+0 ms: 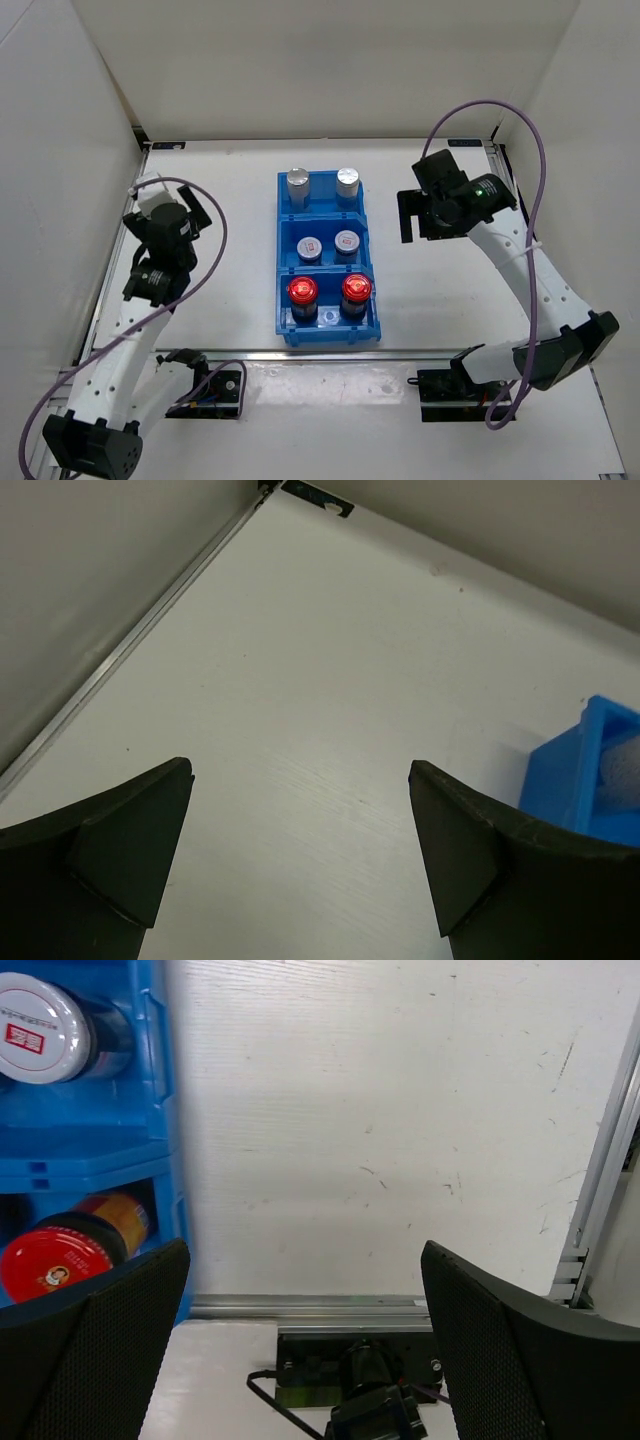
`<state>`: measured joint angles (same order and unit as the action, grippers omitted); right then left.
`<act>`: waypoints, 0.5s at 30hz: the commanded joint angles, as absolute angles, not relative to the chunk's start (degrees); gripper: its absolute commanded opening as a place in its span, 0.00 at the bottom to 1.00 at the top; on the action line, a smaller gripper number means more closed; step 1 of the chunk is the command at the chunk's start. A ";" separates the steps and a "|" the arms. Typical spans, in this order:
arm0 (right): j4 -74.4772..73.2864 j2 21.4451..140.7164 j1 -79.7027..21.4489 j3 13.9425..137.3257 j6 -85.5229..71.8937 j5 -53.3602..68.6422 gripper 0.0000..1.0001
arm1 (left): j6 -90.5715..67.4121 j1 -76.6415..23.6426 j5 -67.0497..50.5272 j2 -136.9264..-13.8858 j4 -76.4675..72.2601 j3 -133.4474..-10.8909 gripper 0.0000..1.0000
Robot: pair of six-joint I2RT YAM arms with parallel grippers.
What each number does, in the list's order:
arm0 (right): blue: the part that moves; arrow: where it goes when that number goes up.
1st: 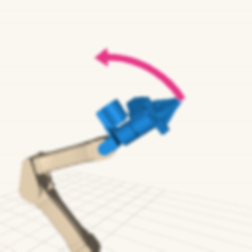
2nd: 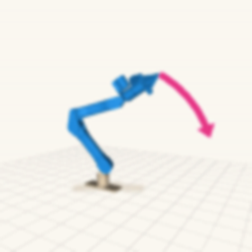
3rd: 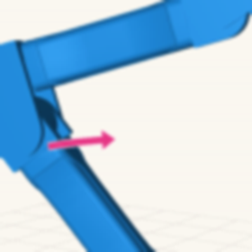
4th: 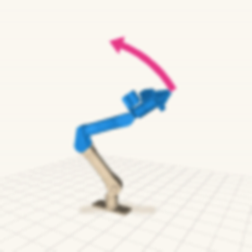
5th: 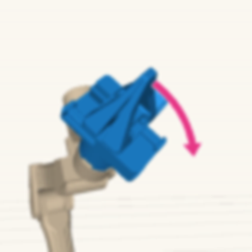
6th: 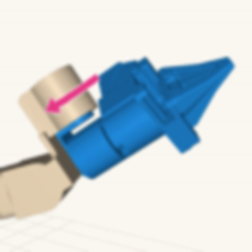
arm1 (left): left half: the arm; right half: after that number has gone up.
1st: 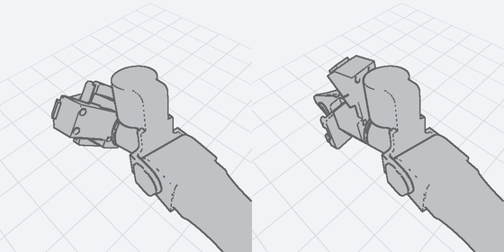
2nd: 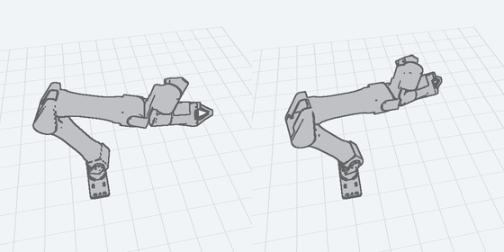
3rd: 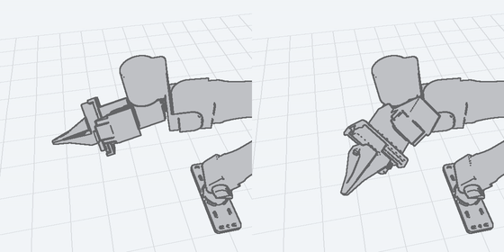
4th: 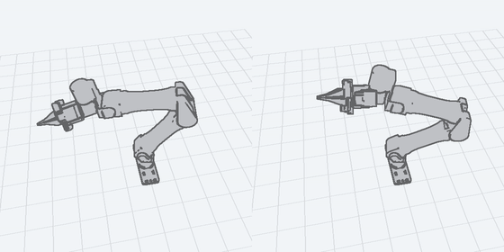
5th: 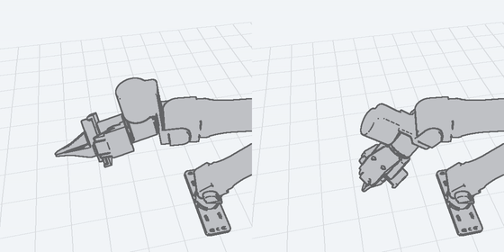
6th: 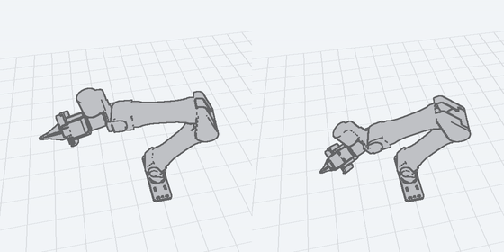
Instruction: Organize the condiment bottles
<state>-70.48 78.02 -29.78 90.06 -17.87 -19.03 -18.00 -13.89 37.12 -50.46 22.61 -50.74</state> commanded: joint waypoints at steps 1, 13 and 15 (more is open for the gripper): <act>-70.66 74.01 -29.71 88.60 -18.90 -22.77 1.00 | -22.12 -12.66 38.51 -48.16 14.93 -47.56 1.00; -73.38 75.14 -29.71 91.92 -16.61 -25.30 1.00 | -10.50 -13.89 31.40 -58.69 -18.04 -20.95 1.00; -73.91 76.37 -29.71 94.55 -16.00 -26.80 1.00 | -4.83 -13.89 29.96 -61.24 -37.03 -15.76 1.00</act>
<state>-73.19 75.11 -29.78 90.11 -17.10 -23.29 -14.35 -13.69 35.90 -59.75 -9.61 -20.25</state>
